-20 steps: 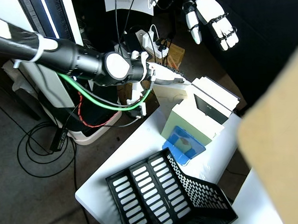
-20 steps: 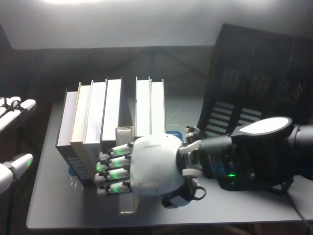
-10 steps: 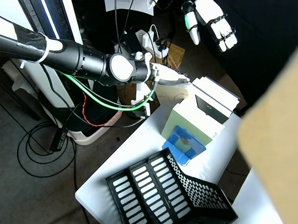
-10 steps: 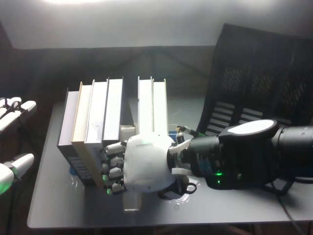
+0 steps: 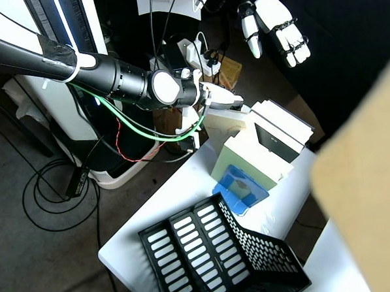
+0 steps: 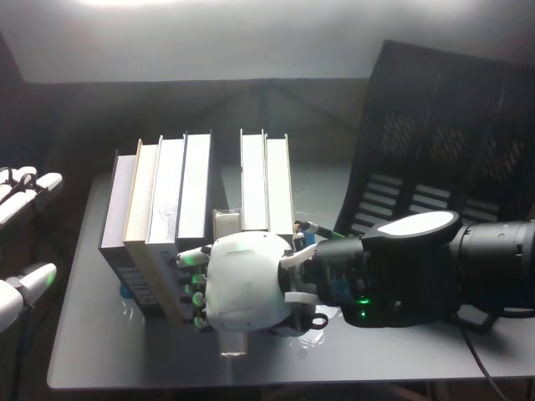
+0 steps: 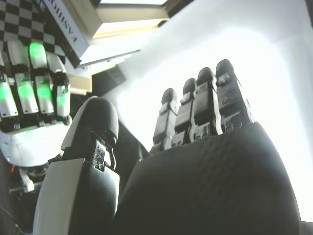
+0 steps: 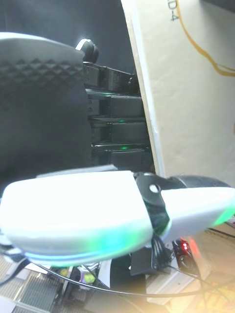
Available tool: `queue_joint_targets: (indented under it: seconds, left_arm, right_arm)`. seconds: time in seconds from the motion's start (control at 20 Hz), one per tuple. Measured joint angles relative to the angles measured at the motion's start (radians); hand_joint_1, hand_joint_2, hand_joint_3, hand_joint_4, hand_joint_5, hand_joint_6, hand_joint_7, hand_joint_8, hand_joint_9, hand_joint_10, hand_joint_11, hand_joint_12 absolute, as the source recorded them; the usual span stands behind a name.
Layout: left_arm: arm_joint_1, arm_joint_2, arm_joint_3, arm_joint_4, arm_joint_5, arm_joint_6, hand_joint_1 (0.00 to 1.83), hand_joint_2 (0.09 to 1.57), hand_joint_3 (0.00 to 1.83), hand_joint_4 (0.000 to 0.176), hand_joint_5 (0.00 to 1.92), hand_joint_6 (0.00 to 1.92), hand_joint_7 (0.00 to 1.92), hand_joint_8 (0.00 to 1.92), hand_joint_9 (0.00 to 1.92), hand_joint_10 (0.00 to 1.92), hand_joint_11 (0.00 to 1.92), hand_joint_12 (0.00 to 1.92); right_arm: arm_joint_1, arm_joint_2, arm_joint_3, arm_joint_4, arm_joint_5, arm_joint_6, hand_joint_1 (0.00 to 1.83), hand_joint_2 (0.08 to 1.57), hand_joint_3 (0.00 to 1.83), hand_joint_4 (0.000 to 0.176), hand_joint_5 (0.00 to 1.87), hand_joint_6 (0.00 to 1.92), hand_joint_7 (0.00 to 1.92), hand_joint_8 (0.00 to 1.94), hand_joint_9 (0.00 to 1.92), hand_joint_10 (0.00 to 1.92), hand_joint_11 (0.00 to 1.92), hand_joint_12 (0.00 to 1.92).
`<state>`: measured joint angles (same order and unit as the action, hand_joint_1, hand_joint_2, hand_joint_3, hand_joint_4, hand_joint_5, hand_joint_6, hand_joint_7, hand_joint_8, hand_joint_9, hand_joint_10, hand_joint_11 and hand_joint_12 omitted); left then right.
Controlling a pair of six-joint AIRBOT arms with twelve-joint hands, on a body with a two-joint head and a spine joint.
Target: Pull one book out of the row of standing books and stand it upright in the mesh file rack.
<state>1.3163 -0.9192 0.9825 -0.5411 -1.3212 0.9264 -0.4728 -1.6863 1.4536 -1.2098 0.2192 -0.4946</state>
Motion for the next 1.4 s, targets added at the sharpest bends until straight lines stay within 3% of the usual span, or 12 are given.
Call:
queue_joint_targets:
  seconds: [0.1, 0.15, 0.2, 0.25, 0.7, 0.75, 0.8, 0.85, 0.9, 1.05, 1.1, 1.4]
  left_arm:
    - [0.0, 0.0, 0.0, 0.002, -0.001, 0.0, 0.4, 1.46, 0.0, 0.052, 0.05, 0.0, 0.0, 0.0, 0.0, 0.0, 0.0, 0.0]
    - [0.0, 0.0, 0.0, 0.002, -0.002, 0.0, 0.41, 1.46, 0.0, 0.049, 0.06, 0.0, 0.0, 0.0, 0.0, 0.0, 0.0, 0.0]
    - [0.0, 0.0, 0.0, -0.002, -0.002, 0.0, 0.42, 1.46, 0.0, 0.05, 0.06, 0.0, 0.0, 0.0, 0.0, 0.0, 0.0, 0.0]
    - [0.0, 0.0, 0.0, -0.005, -0.003, 0.0, 0.41, 1.46, 0.0, 0.053, 0.05, 0.0, 0.0, 0.0, 0.0, 0.0, 0.0, 0.0]
    - [0.002, 0.0, 0.0, -0.011, -0.002, 0.0, 0.34, 1.48, 0.0, 0.051, 0.04, 0.0, 0.0, 0.0, 0.0, 0.0, 0.0, 0.0]
    - [0.002, -0.001, 0.0, -0.017, -0.003, 0.0, 0.32, 1.49, 0.01, 0.054, 0.04, 0.0, 0.0, 0.0, 0.0, 0.0, 0.0, 0.0]
    - [0.002, -0.001, 0.0, -0.017, -0.003, 0.0, 0.29, 1.49, 0.0, 0.058, 0.03, 0.0, 0.0, 0.0, 0.0, 0.0, 0.0, 0.0]
    - [0.002, -0.002, 0.0, -0.015, -0.003, 0.0, 0.31, 1.49, 0.0, 0.056, 0.03, 0.0, 0.0, 0.0, 0.0, 0.0, 0.0, 0.0]
    - [0.002, -0.002, 0.0, -0.016, -0.003, 0.0, 0.36, 1.48, 0.0, 0.063, 0.03, 0.0, 0.0, 0.0, 0.0, 0.0, 0.0, 0.0]
    - [0.002, -0.01, 0.0, -0.022, -0.01, 0.0, 0.33, 1.48, 0.0, 0.06, 0.02, 0.0, 0.0, 0.0, 0.0, 0.0, 0.0, 0.0]
    - [0.002, -0.012, 0.0, -0.02, -0.008, 0.0, 0.34, 1.48, 0.0, 0.056, 0.03, 0.0, 0.0, 0.0, 0.0, 0.0, 0.0, 0.0]
    - [0.007, -0.012, 0.0, -0.02, -0.018, 0.0, 0.4, 1.48, 0.0, 0.052, 0.05, 0.01, 0.0, 0.0, 0.0, 0.0, 0.0, 0.0]
  right_arm:
    - [0.0, -0.014, 0.008, -0.016, 0.002, -0.003, 1.21, 1.11, 0.0, 0.0, 1.12, 0.83, 1.29, 1.75, 1.31, 1.83, 1.27, 1.92]
    - [-0.003, -0.02, 0.007, -0.037, 0.003, -0.008, 1.32, 1.13, 0.0, 0.037, 1.32, 1.2, 1.44, 1.9, 1.45, 1.9, 1.44, 1.92]
    - [-0.006, -0.027, 0.007, -0.048, 0.009, -0.012, 1.39, 1.16, 0.0, 0.148, 1.38, 1.53, 1.5, 1.93, 1.54, 1.92, 1.56, 1.92]
    - [-0.006, -0.031, 0.006, -0.052, 0.014, -0.013, 1.38, 1.21, 0.0, 0.17, 1.36, 1.66, 1.48, 1.94, 1.54, 1.92, 1.54, 1.92]
    - [0.008, 0.037, -0.085, -0.145, 0.04, 0.025, 1.37, 1.21, 0.0, 0.176, 1.24, 1.64, 1.28, 1.94, 1.31, 1.92, 1.32, 1.92]
    - [0.012, 0.055, -0.101, -0.147, 0.046, 0.025, 1.35, 1.25, 0.0, 0.176, 1.23, 1.77, 1.27, 1.94, 1.3, 1.92, 1.32, 1.92]
    - [0.014, 0.065, -0.111, -0.149, 0.05, 0.025, 1.23, 0.71, 1.18, 0.0, 1.05, 1.72, 1.01, 1.94, 1.26, 1.92, 1.33, 1.92]
    - [0.017, 0.089, -0.135, -0.144, 0.053, 0.025, 1.18, 0.65, 1.4, 0.027, 0.97, 1.8, 0.93, 1.94, 1.21, 1.92, 1.33, 1.92]
    - [0.02, 0.112, -0.156, -0.149, 0.056, 0.024, 1.36, 0.87, 0.9, 0.148, 1.15, 1.92, 1.23, 1.94, 1.33, 1.92, 1.42, 1.92]
    - [0.037, 0.16, -0.193, -0.151, 0.076, 0.025, 1.45, 1.04, 0.34, 0.175, 1.18, 1.77, 1.34, 1.94, 1.43, 1.92, 1.5, 1.92]
    - [0.046, 0.171, -0.205, -0.149, 0.088, 0.026, 1.22, 0.95, 0.41, 0.0, 0.99, 1.29, 1.2, 1.91, 1.23, 1.92, 1.25, 1.92]
    - [0.09, 0.22, -0.27, -0.179, 0.133, 0.015, 1.28, 1.06, 0.02, 0.0, 1.15, 0.48, 1.08, 1.14, 1.13, 1.39, 1.0, 1.67]
